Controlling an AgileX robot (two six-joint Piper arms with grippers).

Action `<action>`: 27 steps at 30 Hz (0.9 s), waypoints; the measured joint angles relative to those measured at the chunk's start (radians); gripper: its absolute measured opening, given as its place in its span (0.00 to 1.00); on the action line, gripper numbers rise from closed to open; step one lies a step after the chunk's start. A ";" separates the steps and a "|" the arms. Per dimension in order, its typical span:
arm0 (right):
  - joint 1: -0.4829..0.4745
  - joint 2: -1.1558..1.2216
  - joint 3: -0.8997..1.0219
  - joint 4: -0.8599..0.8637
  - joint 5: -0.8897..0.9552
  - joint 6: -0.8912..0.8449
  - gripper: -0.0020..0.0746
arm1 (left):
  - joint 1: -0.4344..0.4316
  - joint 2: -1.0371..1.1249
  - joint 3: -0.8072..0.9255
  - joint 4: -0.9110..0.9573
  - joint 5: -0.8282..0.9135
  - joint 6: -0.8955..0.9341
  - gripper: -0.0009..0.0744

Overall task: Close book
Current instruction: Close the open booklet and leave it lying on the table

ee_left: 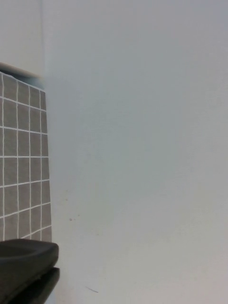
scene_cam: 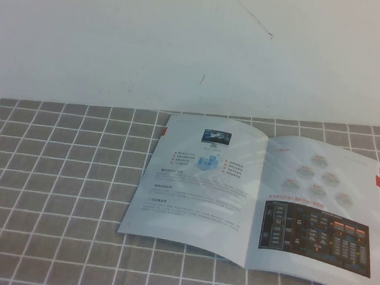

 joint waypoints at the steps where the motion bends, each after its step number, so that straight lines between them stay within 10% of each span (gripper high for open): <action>1: 0.000 0.000 0.000 0.000 0.000 0.000 0.02 | 0.000 0.000 0.000 0.000 -0.005 -0.002 0.01; 11: 0.000 0.000 0.000 0.001 0.000 0.000 0.02 | 0.000 0.000 -0.004 0.000 -0.134 -0.093 0.01; 27: 0.000 0.000 0.000 0.001 0.000 0.000 0.02 | 0.000 0.149 -0.532 0.052 0.422 -0.025 0.01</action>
